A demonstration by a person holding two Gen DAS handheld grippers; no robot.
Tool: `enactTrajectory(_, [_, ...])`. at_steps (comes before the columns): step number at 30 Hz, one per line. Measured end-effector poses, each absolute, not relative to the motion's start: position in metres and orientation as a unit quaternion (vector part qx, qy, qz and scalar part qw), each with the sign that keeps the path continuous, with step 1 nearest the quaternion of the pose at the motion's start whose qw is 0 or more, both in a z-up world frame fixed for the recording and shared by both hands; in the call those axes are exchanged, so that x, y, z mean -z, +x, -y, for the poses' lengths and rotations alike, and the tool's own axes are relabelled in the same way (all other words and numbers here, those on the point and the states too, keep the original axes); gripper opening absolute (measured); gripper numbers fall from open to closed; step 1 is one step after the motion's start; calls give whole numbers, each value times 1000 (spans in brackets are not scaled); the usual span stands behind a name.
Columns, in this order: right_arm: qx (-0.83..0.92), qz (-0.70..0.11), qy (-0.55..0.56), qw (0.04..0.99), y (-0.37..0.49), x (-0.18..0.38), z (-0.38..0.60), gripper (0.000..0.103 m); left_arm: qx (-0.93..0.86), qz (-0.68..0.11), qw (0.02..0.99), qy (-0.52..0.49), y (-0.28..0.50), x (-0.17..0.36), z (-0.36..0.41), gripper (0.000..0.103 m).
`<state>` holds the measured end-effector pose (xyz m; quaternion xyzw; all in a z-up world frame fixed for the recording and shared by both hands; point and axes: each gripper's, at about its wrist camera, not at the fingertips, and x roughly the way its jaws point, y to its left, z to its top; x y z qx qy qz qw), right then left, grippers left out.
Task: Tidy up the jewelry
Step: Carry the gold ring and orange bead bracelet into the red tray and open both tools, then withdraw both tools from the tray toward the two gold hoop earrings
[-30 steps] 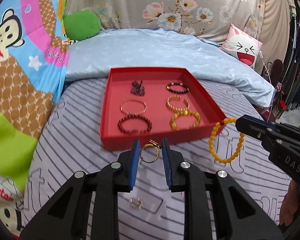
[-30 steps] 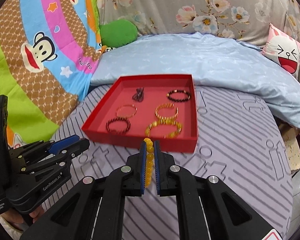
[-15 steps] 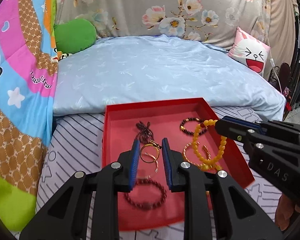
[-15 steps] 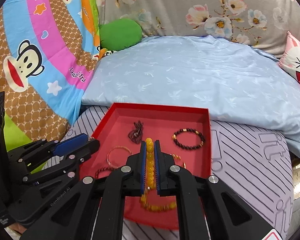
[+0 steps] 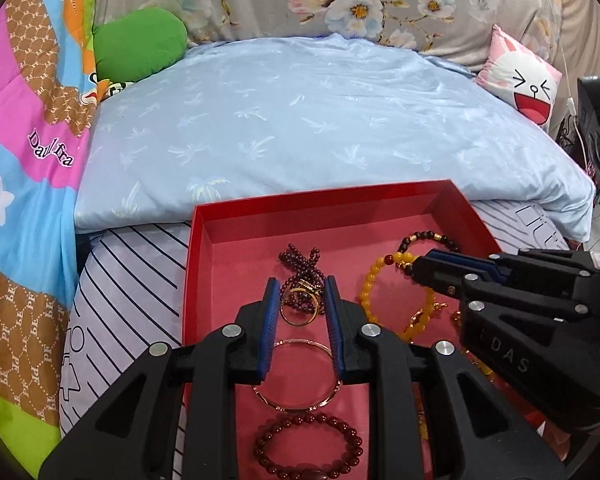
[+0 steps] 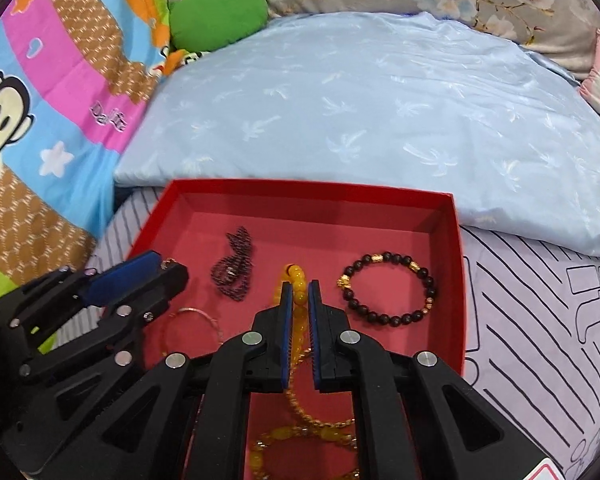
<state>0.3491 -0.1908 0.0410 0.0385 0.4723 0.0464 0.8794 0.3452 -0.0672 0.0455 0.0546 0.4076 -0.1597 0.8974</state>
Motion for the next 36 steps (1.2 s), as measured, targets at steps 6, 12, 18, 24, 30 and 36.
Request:
enactTrajectory(6, [-19, -464, 14, 885, 341, -41, 194, 12, 152, -414, 896, 62, 345, -40, 71, 23])
enactTrajectory(12, [-15, -440, -1, 898, 325, -55, 190, 21, 125, -405, 903, 67, 341, -42, 70, 38])
enactTrajectory(18, [-19, -422, -7, 906, 307, -69, 187, 28, 123, -399, 906, 68, 332, -50, 70, 40])
enactTrajectory(24, [-19, -413, 8, 911, 286, -81, 190, 28, 126, -394, 908, 67, 315, -59, 69, 40])
enactTrajectory(30, [-21, -407, 12, 913, 261, -91, 189, 28, 130, -385, 911, 67, 293, -71, 69, 40])
enactTrajectory(36, [-23, -395, 9, 918, 233, -103, 183, 28, 134, -376, 914, 65, 267, -83, 62, 41])
